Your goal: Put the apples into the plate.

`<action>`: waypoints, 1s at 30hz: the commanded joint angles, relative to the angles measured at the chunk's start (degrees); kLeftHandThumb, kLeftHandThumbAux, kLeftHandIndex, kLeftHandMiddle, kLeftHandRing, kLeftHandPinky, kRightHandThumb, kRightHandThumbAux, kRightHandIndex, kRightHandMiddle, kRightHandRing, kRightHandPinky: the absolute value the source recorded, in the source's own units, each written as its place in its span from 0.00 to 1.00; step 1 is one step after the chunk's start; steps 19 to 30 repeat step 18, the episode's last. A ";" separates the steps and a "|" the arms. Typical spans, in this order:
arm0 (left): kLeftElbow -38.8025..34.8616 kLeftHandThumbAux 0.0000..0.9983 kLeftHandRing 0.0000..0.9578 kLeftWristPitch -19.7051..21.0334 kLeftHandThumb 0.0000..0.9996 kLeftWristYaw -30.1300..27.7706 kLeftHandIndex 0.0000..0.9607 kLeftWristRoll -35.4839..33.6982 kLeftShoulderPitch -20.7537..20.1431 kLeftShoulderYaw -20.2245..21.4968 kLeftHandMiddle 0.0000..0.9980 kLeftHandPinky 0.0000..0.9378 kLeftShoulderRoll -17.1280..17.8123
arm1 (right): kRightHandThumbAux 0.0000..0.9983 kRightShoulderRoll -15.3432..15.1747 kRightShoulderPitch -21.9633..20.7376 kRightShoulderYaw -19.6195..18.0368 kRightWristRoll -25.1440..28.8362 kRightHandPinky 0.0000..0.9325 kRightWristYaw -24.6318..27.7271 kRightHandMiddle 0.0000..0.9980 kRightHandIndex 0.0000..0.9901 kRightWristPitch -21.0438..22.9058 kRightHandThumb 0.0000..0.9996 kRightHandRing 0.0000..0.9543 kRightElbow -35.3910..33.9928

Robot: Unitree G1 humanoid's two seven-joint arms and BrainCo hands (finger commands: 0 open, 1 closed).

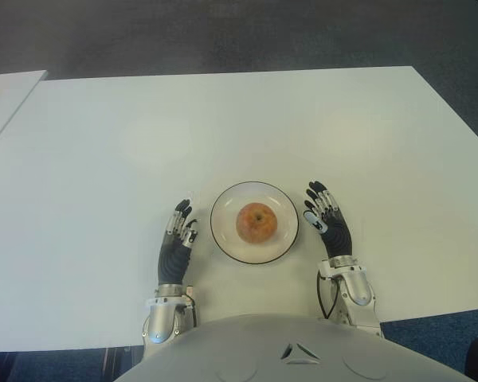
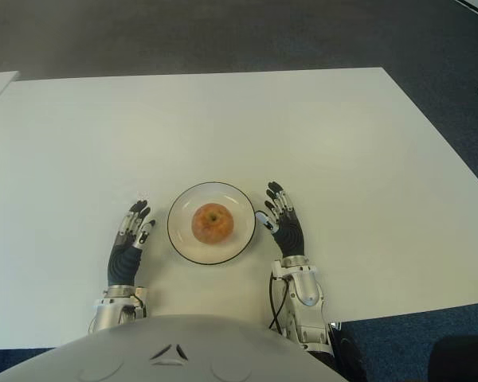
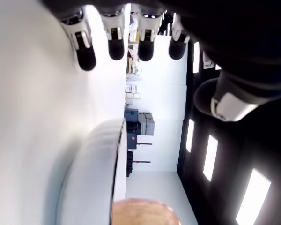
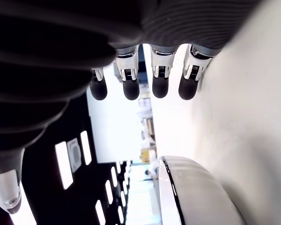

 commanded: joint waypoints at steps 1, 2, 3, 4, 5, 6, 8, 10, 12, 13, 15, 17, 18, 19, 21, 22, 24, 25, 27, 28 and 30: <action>2.20 0.46 0.00 0.70 0.06 -1.12 0.00 -2.39 0.32 0.45 0.02 0.00 -0.62 | 0.57 -0.10 2.10 0.11 0.77 0.00 0.57 0.00 0.00 2.98 0.12 0.00 1.69; 2.42 0.46 0.00 0.57 0.07 -1.20 0.00 -2.68 0.25 0.48 0.02 0.00 -0.68 | 0.57 -0.10 2.12 0.08 0.84 0.00 0.64 0.00 0.00 2.97 0.12 0.00 1.66; 2.56 0.46 0.00 0.47 0.07 -1.27 0.00 -2.88 0.22 0.50 0.01 0.00 -0.74 | 0.57 -0.11 2.14 0.05 0.89 0.00 0.71 0.00 0.00 2.98 0.12 0.00 1.61; 2.97 0.47 0.00 0.10 0.07 -1.47 0.00 -3.31 0.10 0.55 0.01 0.00 -0.90 | 0.57 -0.16 2.17 0.06 0.90 0.00 0.80 0.00 0.00 3.06 0.12 0.00 1.51; 3.27 0.47 0.00 -0.20 0.07 -1.63 0.00 -3.60 0.03 0.60 0.01 0.00 -1.02 | 0.57 -0.21 2.21 0.07 0.91 0.00 0.87 0.00 0.00 3.13 0.12 0.00 1.43; 3.71 0.47 0.00 -0.56 0.07 -1.86 0.00 -3.86 -0.14 0.64 0.01 0.00 -1.09 | 0.57 -0.34 2.27 0.12 0.85 0.00 0.95 0.00 0.00 3.25 0.12 0.00 1.29; 4.43 0.46 0.00 -1.14 0.07 -2.16 0.00 -4.09 -0.48 0.75 0.00 0.00 -1.11 | 0.57 -0.56 2.36 0.21 0.72 0.00 1.06 0.00 0.00 3.37 0.12 0.00 1.14; 4.96 0.45 0.00 -1.60 0.07 -2.32 0.00 -4.15 -0.74 0.84 0.00 0.00 -1.10 | 0.57 -0.70 2.39 0.28 0.66 0.00 1.09 0.00 0.00 3.41 0.12 0.00 1.08; 5.43 0.44 0.00 -1.97 0.06 -2.12 0.00 -3.63 -1.06 1.04 0.00 0.00 -0.99 | 0.57 -0.78 2.35 0.25 0.87 0.00 1.29 0.00 0.00 3.12 0.12 0.00 1.41; 5.58 0.44 0.00 -2.13 0.06 -2.03 0.00 -3.43 -1.16 1.08 0.00 0.00 -0.98 | 0.57 -0.83 2.33 0.21 0.98 0.00 1.38 0.00 0.00 3.04 0.12 0.00 1.50; 6.15 0.43 0.00 -3.02 0.06 -2.07 0.00 -3.32 -1.36 1.14 0.00 0.00 -0.99 | 0.57 -0.81 2.30 0.16 1.33 0.00 1.58 0.00 0.00 2.92 0.12 0.00 1.60; 6.60 0.43 0.00 -3.92 0.06 -2.25 0.00 -3.37 -1.38 1.10 0.01 0.00 -0.99 | 0.56 -0.81 2.25 0.16 1.58 0.00 1.77 0.00 0.00 2.86 0.12 0.00 1.71; 6.79 0.43 0.00 -4.39 0.06 -2.32 0.00 -3.33 -1.39 1.04 0.01 0.00 -0.99 | 0.56 -0.90 2.22 0.19 1.56 0.00 1.88 0.00 0.00 2.91 0.13 0.00 1.73; 6.79 0.43 0.00 -4.39 0.06 -2.32 0.00 -3.33 -1.39 1.04 0.01 0.00 -0.99 | 0.56 -0.90 2.22 0.19 1.56 0.00 1.88 0.00 0.00 2.91 0.13 0.00 1.73; 6.79 0.43 0.00 -4.39 0.06 -2.32 0.00 -3.33 -1.39 1.04 0.01 0.00 -0.99 | 0.56 -0.90 2.22 0.19 1.56 0.00 1.88 0.00 0.00 2.91 0.13 0.00 1.73; 6.79 0.43 0.00 -4.39 0.06 -2.32 0.00 -3.33 -1.39 1.04 0.01 0.00 -0.99 | 0.56 -0.90 2.22 0.19 1.56 0.00 1.88 0.00 0.00 2.91 0.13 0.00 1.73; 6.79 0.43 0.00 -4.39 0.06 -2.32 0.00 -3.33 -1.39 1.04 0.01 0.00 -0.99 | 0.56 -0.90 2.22 0.19 1.56 0.00 1.88 0.00 0.00 2.91 0.13 0.00 1.73; 6.79 0.43 0.00 -4.39 0.06 -2.32 0.00 -3.33 -1.39 1.04 0.01 0.00 -0.99 | 0.56 -0.90 2.22 0.19 1.56 0.00 1.88 0.00 0.00 2.91 0.13 0.00 1.73; 6.79 0.43 0.00 -4.39 0.06 -2.32 0.00 -3.33 -1.39 1.04 0.01 0.00 -0.99 | 0.56 -0.90 2.22 0.19 1.56 0.00 1.88 0.00 0.00 2.91 0.13 0.00 1.73; 6.79 0.43 0.00 -4.39 0.06 -2.32 0.00 -3.33 -1.39 1.04 0.01 0.00 -0.99 | 0.56 -0.90 2.22 0.19 1.56 0.00 1.88 0.00 0.00 2.91 0.13 0.00 1.73; 6.79 0.43 0.00 -4.39 0.06 -2.32 0.00 -3.33 -1.39 1.04 0.01 0.00 -0.99 | 0.56 -0.90 2.22 0.19 1.56 0.00 1.88 0.00 0.00 2.91 0.13 0.00 1.73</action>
